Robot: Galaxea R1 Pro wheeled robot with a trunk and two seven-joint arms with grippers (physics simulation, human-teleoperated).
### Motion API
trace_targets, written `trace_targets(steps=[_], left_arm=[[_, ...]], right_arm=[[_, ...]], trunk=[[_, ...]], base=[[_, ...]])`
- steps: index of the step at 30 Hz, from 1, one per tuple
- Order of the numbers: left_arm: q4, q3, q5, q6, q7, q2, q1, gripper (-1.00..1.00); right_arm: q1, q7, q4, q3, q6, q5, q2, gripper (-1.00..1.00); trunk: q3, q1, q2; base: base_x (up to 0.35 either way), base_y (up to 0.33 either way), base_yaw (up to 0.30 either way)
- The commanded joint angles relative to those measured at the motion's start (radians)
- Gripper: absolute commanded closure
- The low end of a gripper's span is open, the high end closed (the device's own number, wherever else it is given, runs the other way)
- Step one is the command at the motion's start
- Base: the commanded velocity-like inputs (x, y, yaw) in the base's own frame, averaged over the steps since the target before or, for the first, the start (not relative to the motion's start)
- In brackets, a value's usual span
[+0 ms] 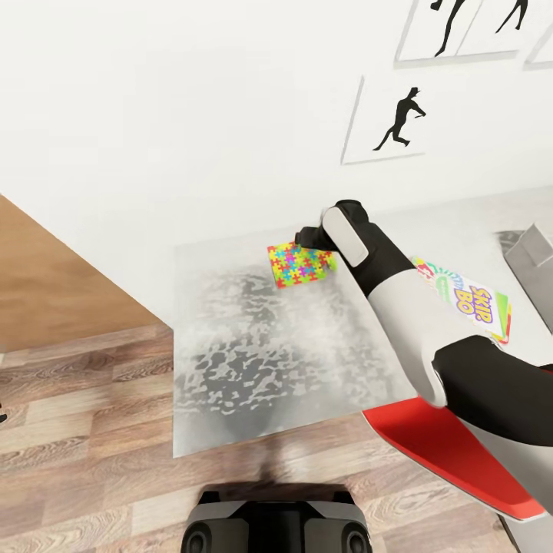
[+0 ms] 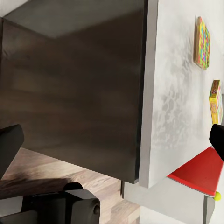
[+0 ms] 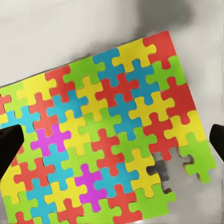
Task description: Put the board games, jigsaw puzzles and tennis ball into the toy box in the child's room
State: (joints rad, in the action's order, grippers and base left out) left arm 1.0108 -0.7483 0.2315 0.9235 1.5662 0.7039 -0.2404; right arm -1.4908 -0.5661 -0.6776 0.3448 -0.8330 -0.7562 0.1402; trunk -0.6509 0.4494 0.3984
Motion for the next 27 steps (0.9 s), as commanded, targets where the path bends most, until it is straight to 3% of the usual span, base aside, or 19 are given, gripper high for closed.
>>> trace_targets(steps=[1,27], left_arm=[[0.0,0.0,-0.001,0.011,0.005,0.0,0.0,-1.0],[0.0,0.0,-0.001,0.011,0.005,0.0,0.0,-1.0]], right_arm=[[-0.004,-0.014,0.0,0.004,-0.001,-0.01,0.0,-1.0],[-0.065,-0.142,0.086,0.008,0.018,-0.008,0.001,-1.0]], trunk=[[-0.001,0.001,0.002],[-0.001,0.001,0.002]], base=[[0.0,0.0,0.0],[0.0,0.0,0.0]])
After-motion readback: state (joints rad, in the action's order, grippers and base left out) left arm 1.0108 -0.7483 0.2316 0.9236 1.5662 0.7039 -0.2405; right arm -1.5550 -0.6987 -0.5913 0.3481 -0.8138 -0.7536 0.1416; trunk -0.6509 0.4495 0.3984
